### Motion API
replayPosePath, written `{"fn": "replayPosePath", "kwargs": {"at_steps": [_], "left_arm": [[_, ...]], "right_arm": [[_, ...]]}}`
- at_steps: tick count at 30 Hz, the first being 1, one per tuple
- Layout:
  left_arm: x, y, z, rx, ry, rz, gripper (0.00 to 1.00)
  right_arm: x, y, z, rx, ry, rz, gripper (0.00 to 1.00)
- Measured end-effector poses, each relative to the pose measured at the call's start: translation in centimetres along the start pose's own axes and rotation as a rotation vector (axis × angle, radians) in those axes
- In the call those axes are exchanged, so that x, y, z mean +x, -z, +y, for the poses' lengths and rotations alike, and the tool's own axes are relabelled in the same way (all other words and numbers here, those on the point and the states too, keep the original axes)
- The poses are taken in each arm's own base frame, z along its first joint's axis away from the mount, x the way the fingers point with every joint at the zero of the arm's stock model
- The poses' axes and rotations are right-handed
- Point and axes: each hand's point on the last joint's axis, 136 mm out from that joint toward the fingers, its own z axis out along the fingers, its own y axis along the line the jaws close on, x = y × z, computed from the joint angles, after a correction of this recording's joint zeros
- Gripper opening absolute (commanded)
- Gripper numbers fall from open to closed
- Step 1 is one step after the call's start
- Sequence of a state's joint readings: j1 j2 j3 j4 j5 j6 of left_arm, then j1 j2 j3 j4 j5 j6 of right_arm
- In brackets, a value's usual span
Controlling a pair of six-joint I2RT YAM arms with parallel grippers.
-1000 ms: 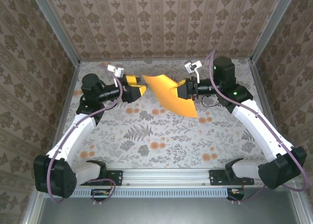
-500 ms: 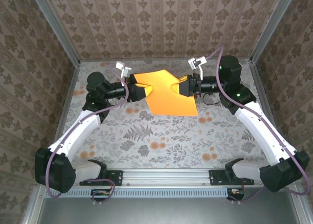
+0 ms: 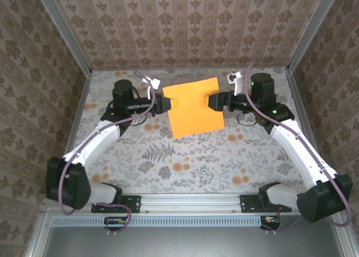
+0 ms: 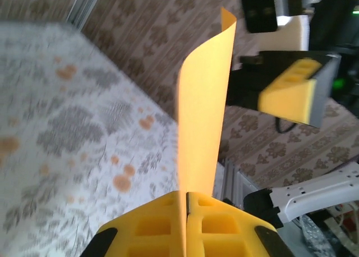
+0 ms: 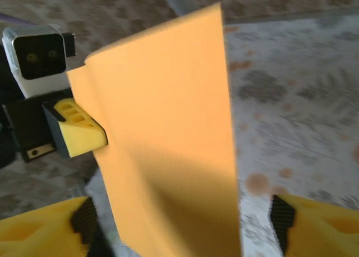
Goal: Fold a paper plane with a square sheet of paper (fold left side to right side)
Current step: Place a square sheet of paper at the center of the table.
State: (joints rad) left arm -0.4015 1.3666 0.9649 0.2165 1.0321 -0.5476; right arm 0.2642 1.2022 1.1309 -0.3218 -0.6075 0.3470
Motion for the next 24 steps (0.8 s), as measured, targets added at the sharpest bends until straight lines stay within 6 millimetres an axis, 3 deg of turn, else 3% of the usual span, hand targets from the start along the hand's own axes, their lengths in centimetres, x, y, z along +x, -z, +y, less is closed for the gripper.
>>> {"fn": "replayPosePath", "kwargs": {"at_steps": [4,8,11,16,21,24], "left_arm": [[4.2,-2.3,4.9,-0.058,0.187,0.115,0.00],[8.8,-4.1,8.7,-0.119,0.339,0.234,0.00],[11.2,-5.0,10.7,-0.164,0.415,0.300,0.00],[13.8,-5.1,12.9,-0.236,0.492,0.370,0.00],[15.2,-4.4,13.7,-0.294,0.531,0.413,0.00],[15.6,-3.9,14.0,-0.321,0.550,0.425,0.00]], "right_arm": [[2.8,-0.5,-3.3,0.125,-0.043,0.046,0.97],[5.7,-1.1,-5.6,0.186,-0.105,0.098,0.94],[7.9,-2.0,-7.0,0.214,-0.168,0.146,0.77],[12.2,-4.9,-9.0,0.241,-0.277,0.271,0.37],[17.2,-8.4,-10.8,0.281,-0.369,0.420,0.18],[19.9,-9.7,-11.8,0.311,-0.411,0.492,0.14]]}}
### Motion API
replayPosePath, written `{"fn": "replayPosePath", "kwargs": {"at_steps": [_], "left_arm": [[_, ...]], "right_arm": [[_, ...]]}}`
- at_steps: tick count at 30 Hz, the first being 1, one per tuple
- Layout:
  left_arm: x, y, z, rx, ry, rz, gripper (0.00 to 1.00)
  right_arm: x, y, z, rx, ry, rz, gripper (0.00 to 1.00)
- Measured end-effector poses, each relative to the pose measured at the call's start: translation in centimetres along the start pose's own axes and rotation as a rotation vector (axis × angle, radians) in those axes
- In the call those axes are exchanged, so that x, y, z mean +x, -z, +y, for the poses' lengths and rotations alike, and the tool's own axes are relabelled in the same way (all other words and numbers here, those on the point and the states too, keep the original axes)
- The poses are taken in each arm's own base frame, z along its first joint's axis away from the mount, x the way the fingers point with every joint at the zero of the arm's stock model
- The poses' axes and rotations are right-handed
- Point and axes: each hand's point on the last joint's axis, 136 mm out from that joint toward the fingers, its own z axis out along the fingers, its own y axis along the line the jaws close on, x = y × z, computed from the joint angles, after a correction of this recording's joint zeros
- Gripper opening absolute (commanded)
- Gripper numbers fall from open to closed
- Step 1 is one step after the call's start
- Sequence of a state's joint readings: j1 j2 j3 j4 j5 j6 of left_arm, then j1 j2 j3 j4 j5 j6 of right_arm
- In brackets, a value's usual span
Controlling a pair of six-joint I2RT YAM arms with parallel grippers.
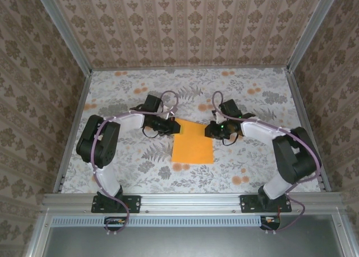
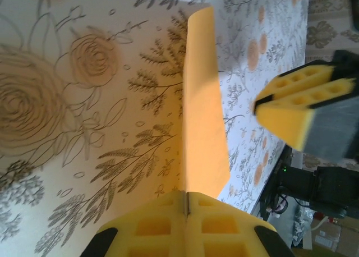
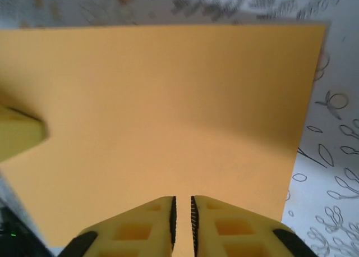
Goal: Fold a paper plane with a square sheet of paper (fold left side to right side)
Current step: Place a square sheet of paper at the center of the table, then first fold in half a square sheet of paper at the center of the table.
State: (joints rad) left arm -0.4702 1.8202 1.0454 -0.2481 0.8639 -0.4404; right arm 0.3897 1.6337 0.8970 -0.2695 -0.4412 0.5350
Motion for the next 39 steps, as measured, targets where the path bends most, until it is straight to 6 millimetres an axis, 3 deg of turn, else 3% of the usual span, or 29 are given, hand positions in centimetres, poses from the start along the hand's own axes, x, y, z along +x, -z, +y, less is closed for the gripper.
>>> {"fn": "replayPosePath", "kwargs": {"at_steps": [3,7,13,19,25,33,39], "left_arm": [[0.0,0.4,0.6,-0.016,0.022,-0.001,0.05],[-0.2,1.0,1.3,-0.029,0.042,-0.014,0.30],[-0.8,1.9,-0.4,0.008,0.040,-0.043,0.45],[-1.8,2.1,-2.9,0.089,0.022,-0.072,0.49],[-1.7,0.2,-4.6,0.138,0.007,-0.039,0.50],[-2.2,-2.1,-3.1,0.143,0.075,-0.020,0.46],[-2.9,-2.3,-2.9,0.138,0.088,-0.036,0.39]], "right_arm": [[1.1,-1.9,-1.0,0.038,-0.022,0.054,0.13],[1.3,-3.4,-1.8,0.076,-0.032,0.086,0.13],[0.8,-3.9,-1.5,0.075,-0.031,0.087,0.13],[0.7,-3.9,-1.4,0.071,-0.029,0.087,0.13],[0.3,-4.2,-1.0,0.040,-0.022,0.075,0.15],[0.0,-4.1,-0.4,-0.002,-0.016,0.052,0.24],[-0.7,-1.6,-0.5,-0.027,-0.046,-0.018,0.40]]}}
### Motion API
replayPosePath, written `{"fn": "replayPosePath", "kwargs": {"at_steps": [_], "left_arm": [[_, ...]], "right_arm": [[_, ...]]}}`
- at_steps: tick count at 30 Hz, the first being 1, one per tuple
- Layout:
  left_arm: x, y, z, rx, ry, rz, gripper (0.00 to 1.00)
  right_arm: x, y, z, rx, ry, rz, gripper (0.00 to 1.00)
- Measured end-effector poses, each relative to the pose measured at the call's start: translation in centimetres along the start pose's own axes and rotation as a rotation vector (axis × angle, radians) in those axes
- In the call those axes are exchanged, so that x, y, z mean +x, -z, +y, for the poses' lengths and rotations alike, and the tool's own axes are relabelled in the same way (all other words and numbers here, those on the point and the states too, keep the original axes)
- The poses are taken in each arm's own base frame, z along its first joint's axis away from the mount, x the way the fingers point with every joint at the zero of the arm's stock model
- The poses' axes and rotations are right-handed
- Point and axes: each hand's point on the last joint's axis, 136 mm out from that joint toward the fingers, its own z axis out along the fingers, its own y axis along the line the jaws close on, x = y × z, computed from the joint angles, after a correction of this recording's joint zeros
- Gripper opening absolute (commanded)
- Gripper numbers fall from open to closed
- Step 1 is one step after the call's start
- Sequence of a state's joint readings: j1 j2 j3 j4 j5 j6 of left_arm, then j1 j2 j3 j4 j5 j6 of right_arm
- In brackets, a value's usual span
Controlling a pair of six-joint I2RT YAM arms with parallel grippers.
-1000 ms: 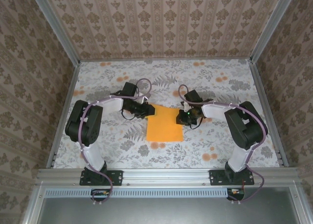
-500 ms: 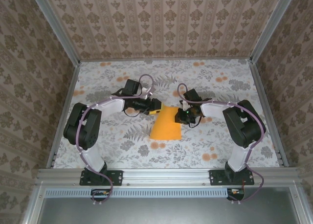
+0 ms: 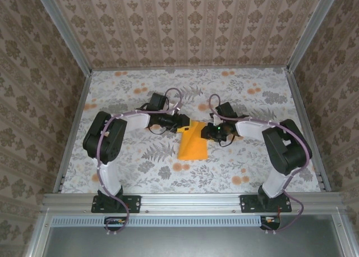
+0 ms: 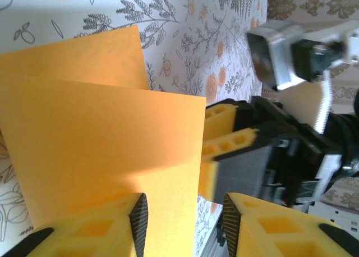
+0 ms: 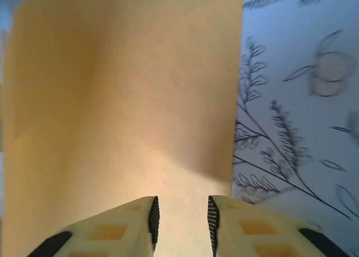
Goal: Fold a paper plane with a square sheet of paper (fold left side to right side)
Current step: First fold in half a square sheet of paper at the center of the table.
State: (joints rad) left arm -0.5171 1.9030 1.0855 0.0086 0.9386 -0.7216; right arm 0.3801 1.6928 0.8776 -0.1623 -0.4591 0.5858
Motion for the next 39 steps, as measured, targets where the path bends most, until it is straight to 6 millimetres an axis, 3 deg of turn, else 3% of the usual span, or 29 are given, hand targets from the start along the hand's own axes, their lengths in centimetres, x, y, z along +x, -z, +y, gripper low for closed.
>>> {"fn": "replayPosePath", "kwargs": {"at_steps": [6,14,18,23,25,32,39], "left_arm": [[-0.4,-0.3,0.6,-0.015,0.024,-0.009,0.30],[-0.7,-0.5,1.0,-0.029,0.027,-0.017,0.21],[-0.8,-0.5,1.2,-0.039,0.027,-0.025,0.20],[-0.9,-0.5,1.2,-0.041,0.026,-0.028,0.20],[-0.9,-0.5,1.2,-0.041,0.026,-0.028,0.22],[-0.8,0.3,1.5,-0.087,0.018,-0.037,0.31],[-1.3,4.9,0.1,-0.180,-0.052,-0.128,0.49]], "right_arm": [[-1.2,2.8,3.1,-0.148,0.000,-0.073,0.49],[0.2,1.5,6.0,-0.290,-0.050,-0.007,0.46],[1.1,0.1,5.9,-0.296,-0.081,0.043,0.39],[1.4,-0.4,5.9,-0.301,-0.098,0.066,0.13],[1.3,-0.4,6.0,-0.303,-0.092,0.067,0.00],[0.4,-0.2,5.9,-0.240,-0.058,0.051,0.00],[-0.4,-0.1,3.5,-0.062,-0.010,0.028,0.00]]}}
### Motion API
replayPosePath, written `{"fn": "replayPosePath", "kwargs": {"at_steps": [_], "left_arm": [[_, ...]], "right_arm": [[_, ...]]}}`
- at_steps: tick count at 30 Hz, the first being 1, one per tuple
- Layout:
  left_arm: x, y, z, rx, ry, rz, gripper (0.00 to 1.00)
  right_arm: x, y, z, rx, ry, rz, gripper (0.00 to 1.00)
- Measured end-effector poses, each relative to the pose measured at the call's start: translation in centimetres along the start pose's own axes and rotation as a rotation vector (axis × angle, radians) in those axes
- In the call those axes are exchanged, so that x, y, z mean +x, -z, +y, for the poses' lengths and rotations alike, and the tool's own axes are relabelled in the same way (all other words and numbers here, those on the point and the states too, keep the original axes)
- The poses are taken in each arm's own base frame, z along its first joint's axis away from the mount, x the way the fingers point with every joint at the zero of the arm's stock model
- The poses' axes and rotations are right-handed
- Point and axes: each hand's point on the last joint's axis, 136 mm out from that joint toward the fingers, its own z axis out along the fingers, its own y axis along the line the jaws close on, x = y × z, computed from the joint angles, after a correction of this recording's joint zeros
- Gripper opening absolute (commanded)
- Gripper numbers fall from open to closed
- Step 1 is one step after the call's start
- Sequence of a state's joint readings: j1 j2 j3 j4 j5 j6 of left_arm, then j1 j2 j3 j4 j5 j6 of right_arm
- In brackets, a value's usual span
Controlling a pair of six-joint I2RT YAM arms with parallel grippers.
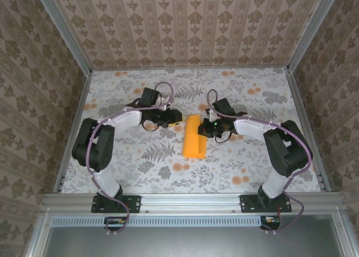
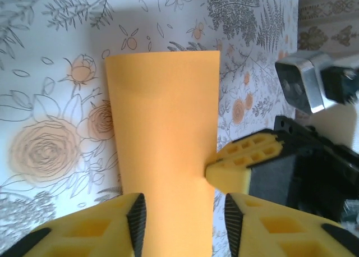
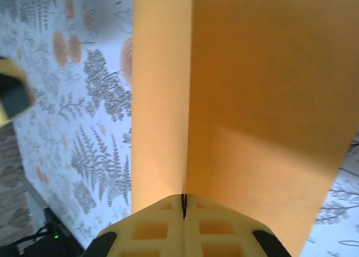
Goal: Fold a paper plane with a square sheet of paper (fold left side to right side)
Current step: First fold in half a square sheet of paper at the center of the table.
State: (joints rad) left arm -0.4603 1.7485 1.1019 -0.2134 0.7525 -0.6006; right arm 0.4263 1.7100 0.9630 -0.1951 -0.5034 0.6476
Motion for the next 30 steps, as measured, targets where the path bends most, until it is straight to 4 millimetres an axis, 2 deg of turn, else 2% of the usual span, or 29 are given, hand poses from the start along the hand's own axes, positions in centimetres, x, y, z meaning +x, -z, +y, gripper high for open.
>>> {"fn": "replayPosePath", "kwargs": {"at_steps": [4,9,13,22,27,30], "left_arm": [[1.3,-0.6,0.4,-0.041,-0.012,0.035,0.58],[3.8,-3.6,1.7,-0.095,0.001,0.133,0.63],[4.7,-5.6,3.0,-0.161,0.016,0.192,0.62],[4.6,-6.4,3.8,-0.210,0.014,0.203,0.51],[4.7,-6.9,3.7,-0.246,-0.004,0.222,0.49],[4.8,-7.0,3.8,-0.273,-0.015,0.227,0.49]], "right_arm": [[0.4,-0.5,-1.6,0.071,-0.008,0.018,0.00],[0.5,-0.5,-2.5,0.114,-0.016,0.017,0.00],[0.5,-0.5,-2.7,0.124,-0.017,0.014,0.00],[0.8,-0.6,-3.4,0.146,-0.023,0.015,0.03],[1.2,-0.7,-4.1,0.166,-0.026,0.019,0.22],[1.0,-0.4,-4.6,0.194,-0.018,0.002,0.36]]}}
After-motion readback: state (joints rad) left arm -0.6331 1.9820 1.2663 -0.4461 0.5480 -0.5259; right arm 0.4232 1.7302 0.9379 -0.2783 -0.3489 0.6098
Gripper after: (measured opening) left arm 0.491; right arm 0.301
